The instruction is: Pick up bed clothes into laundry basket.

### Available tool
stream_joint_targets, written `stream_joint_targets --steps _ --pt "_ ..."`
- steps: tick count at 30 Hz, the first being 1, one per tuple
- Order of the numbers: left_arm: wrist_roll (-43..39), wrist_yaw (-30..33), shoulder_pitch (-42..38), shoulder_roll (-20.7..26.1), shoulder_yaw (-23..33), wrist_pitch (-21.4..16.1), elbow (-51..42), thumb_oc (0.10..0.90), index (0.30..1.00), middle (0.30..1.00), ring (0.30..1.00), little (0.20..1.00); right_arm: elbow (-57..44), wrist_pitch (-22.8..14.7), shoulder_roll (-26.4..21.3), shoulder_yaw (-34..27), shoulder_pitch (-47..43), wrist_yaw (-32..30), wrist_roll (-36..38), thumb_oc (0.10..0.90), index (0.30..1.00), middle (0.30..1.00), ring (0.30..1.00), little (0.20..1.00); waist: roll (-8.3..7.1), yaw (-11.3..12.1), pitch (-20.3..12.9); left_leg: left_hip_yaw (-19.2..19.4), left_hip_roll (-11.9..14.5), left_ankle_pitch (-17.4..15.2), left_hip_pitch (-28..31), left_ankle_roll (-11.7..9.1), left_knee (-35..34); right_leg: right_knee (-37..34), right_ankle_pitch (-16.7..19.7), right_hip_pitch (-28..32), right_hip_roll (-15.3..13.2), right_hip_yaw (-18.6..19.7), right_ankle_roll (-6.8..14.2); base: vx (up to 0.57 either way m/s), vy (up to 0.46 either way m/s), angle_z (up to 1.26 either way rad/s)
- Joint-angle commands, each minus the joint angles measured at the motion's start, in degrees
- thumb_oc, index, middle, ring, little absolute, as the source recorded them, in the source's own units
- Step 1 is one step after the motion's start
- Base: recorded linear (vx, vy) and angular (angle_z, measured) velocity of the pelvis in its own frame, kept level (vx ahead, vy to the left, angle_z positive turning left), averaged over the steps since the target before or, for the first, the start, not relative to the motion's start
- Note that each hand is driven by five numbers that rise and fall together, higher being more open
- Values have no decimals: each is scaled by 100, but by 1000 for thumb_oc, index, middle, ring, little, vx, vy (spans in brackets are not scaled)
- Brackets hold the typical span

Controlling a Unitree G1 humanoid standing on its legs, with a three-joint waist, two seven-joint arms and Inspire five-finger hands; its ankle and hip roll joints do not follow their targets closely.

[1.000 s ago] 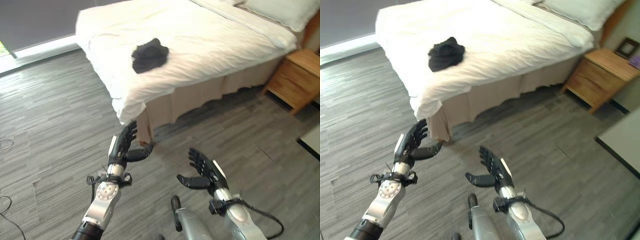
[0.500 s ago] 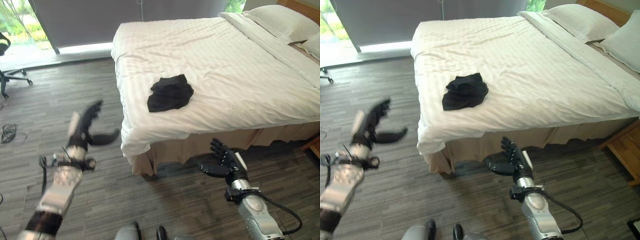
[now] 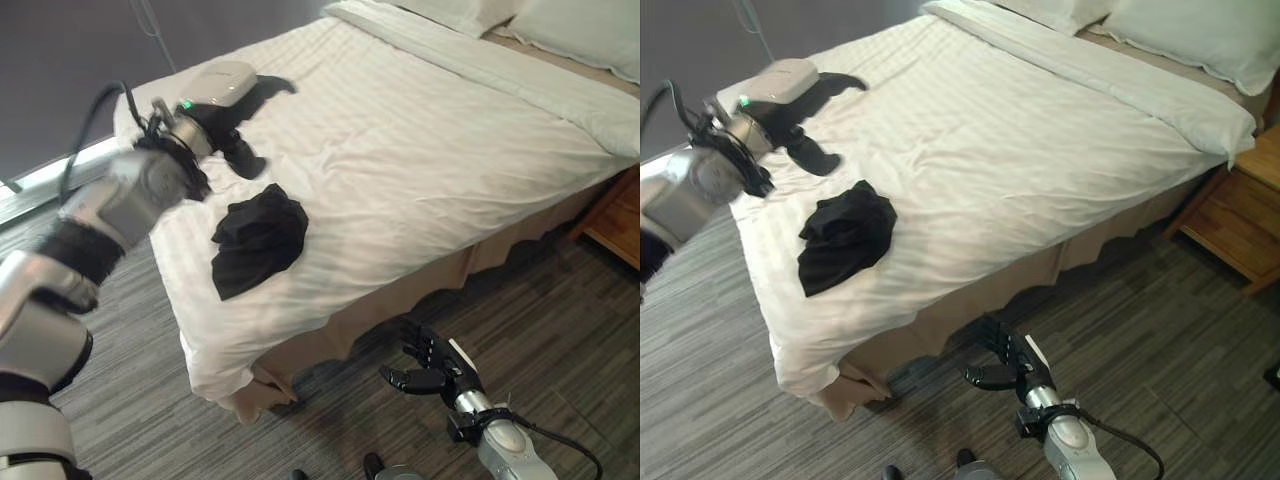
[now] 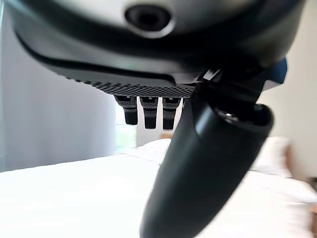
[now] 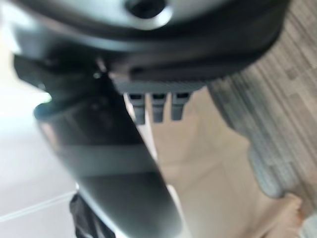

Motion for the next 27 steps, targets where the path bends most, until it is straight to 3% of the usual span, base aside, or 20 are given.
stream_joint_targets --steps 1,7,13,17,27 --pt "243 253 -319 116 499 117 615 800 900 900 900 900 -317 -424 40 -109 -48 202 89 800 900 900 900 900 -49 188 -462 54 -190 -1200 100 -118 125 40 -427 -223 -204 343 790 0 0 0" --pt "423 150 -601 59 308 217 1266 800 900 900 900 900 -250 -397 79 22 -76 251 200 800 900 900 900 900 -4 170 -391 112 -204 -1197 90 -111 96 42 -410 -275 -190 369 807 6 -2 6" --pt "203 -28 125 302 633 129 943 800 900 900 900 900 -220 -405 80 158 -39 342 181 800 900 900 900 900 -8 218 -329 129 -192 -1209 85 -108 93 9 -401 -288 -191 396 799 -1 -7 12" --pt "-143 -180 886 337 949 -143 219 800 900 900 900 900 -202 -470 96 192 -15 358 196 800 900 900 900 900 -24 204 -280 152 -180 -1207 71 -116 93 0 -394 -299 -181 407 786 -11 -7 3" --pt "-87 -76 1567 -743 1268 -87 596 800 900 900 900 900 -172 -498 29 396 -103 299 151 800 900 900 900 900 -25 28 -54 264 -156 -1191 -16 -140 81 25 -375 -455 -138 509 756 -16 1 -3"
